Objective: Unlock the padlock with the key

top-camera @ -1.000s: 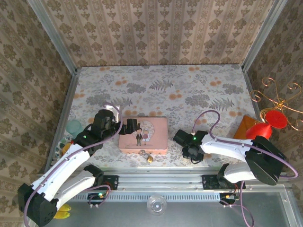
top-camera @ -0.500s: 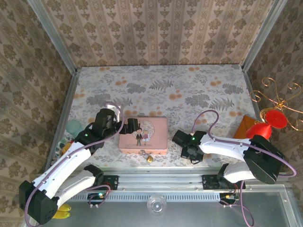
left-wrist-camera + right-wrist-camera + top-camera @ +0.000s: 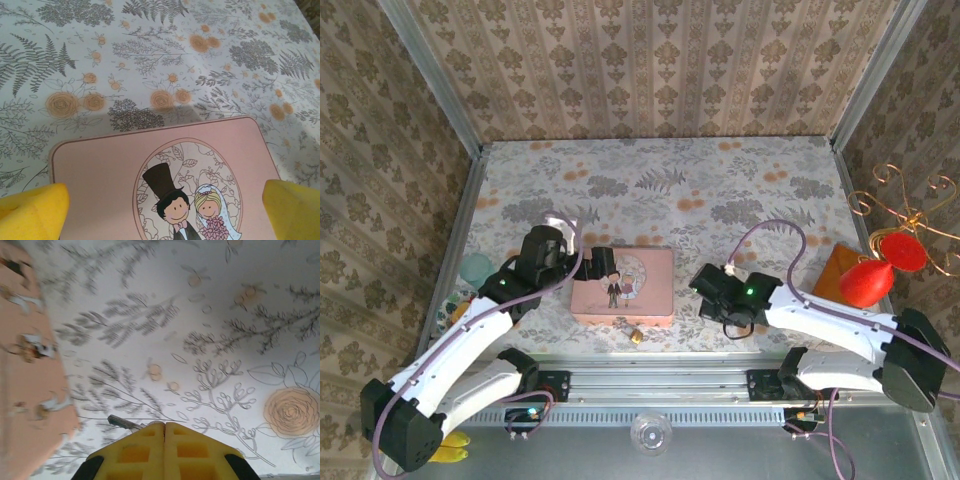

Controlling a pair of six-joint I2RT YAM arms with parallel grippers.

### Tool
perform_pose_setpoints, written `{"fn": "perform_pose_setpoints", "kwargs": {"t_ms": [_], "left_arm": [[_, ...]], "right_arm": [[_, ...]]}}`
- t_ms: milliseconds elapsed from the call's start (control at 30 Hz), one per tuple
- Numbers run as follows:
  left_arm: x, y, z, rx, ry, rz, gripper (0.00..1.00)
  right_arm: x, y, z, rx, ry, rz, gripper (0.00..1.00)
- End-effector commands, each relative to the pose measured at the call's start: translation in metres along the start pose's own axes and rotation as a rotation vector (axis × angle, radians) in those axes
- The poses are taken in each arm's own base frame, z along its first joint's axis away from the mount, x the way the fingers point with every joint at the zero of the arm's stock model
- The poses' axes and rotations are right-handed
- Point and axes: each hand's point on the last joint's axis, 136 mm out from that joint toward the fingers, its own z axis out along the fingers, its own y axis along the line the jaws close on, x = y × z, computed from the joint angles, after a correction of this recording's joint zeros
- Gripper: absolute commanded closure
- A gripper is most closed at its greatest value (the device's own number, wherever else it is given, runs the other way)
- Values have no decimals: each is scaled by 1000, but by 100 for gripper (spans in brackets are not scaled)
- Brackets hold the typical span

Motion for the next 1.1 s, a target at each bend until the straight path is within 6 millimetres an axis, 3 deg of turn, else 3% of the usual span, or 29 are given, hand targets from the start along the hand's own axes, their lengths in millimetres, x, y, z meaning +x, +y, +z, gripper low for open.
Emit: {"fn": "perform_pose_setpoints", "kwargs": {"t_ms": [0,400,600,1067], "left_arm": [[-20,-18,-2,69,-43,-13,0],[-47,-54,5,229,-60,-117,2],[-55,-75,4,347,-90,-206,6],[-48,-113,-1,428,-65,-170,22]], "right_arm": [[-29,16,-21,-59,-132,19,100],[-73,76,-80,-418,-362,85,100],[-76,102,-96,-545,-415,68,100],[-77,144,-114,-692,-507,5,100]]}}
